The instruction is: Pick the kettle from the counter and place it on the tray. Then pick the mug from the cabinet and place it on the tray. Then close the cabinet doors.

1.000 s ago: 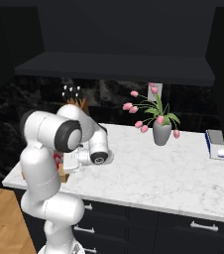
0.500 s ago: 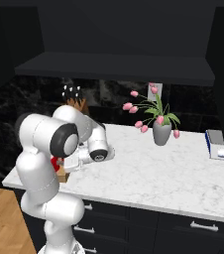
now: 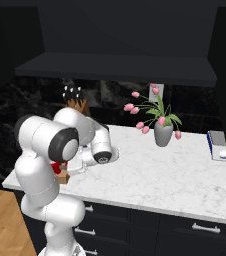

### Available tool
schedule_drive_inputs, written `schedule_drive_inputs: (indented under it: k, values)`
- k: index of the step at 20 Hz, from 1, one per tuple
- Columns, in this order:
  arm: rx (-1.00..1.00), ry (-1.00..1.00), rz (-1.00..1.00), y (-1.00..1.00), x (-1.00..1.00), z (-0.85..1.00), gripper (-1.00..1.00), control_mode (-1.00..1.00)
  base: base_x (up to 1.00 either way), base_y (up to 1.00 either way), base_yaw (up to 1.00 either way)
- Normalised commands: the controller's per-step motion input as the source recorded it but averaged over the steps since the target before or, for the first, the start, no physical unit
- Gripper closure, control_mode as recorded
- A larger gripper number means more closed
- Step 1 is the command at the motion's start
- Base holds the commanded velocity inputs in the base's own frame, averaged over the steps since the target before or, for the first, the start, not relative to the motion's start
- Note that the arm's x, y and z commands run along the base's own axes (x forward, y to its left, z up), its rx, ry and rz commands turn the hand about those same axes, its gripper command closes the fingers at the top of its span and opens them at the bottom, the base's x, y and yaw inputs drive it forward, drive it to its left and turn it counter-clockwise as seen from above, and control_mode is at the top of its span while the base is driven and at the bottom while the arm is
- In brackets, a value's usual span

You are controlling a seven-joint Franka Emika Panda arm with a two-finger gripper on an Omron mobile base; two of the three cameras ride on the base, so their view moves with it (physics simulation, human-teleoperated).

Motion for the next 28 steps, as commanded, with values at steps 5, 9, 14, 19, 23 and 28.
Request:
schedule_drive_inputs:
  k: [5,9,14,19,23,28]
  values:
    - [0.0,-0.07,-0.03,-0.33,-0.26,0.34,-1.0,-1.0,0.0,0.0,0.0]
    - [0.0,-0.14,-0.07,-0.26,-0.27,0.76,-1.0,-1.0,0.0,0.0,0.0]
    - [-0.03,-0.19,-0.12,-0.15,-0.41,0.94,-1.0,-1.0,0.0,0.0,0.0]
    - [-0.05,-0.17,-0.22,-0.05,-0.44,0.9,-1.0,-1.0,0.0,0.0,0.0]
    - [0.0,-0.12,-0.33,-0.1,-0.46,0.75,-1.0,-1.0,0.0,0.0,0.0]
    - [0.0,-0.05,-0.37,-0.29,-0.42,0.69,-1.0,-1.0,0.0,0.0,0.0]
